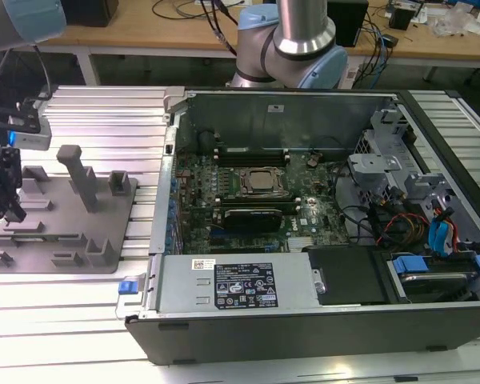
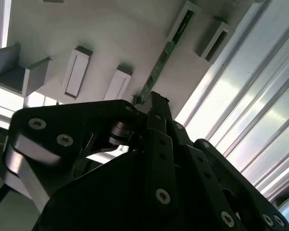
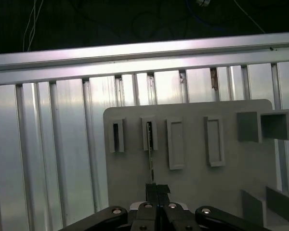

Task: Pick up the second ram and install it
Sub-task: 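Pick up the second ram and move it above second insertion slot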

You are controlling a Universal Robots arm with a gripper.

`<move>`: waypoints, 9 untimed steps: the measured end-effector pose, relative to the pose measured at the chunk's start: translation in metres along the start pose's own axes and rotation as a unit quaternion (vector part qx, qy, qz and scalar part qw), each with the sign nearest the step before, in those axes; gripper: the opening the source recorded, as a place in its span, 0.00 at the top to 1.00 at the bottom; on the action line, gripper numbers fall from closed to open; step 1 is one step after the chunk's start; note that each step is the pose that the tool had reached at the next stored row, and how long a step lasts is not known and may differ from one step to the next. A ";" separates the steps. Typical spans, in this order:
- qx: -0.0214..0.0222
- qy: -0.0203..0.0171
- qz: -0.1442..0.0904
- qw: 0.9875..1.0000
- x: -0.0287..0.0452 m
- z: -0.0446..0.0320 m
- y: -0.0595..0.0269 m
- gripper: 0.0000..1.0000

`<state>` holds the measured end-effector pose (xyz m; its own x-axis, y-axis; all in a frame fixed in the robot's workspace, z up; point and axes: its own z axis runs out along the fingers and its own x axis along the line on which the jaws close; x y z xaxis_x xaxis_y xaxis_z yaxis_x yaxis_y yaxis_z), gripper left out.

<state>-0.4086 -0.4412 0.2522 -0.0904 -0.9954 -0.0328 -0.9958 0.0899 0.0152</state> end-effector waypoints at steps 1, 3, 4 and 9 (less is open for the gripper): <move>0.000 0.000 -0.001 1.000 0.0007 0.0039 0.0016 0.92; 0.000 0.000 -0.001 1.000 0.0013 0.0086 0.0033 0.92; 0.000 0.000 -0.002 1.000 0.0014 0.0105 0.0038 0.92; 0.000 0.000 -0.016 1.000 0.0020 0.0202 0.0059 0.92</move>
<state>-0.4149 -0.4419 0.2320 -0.0576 -0.9978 -0.0331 -0.9983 0.0572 0.0139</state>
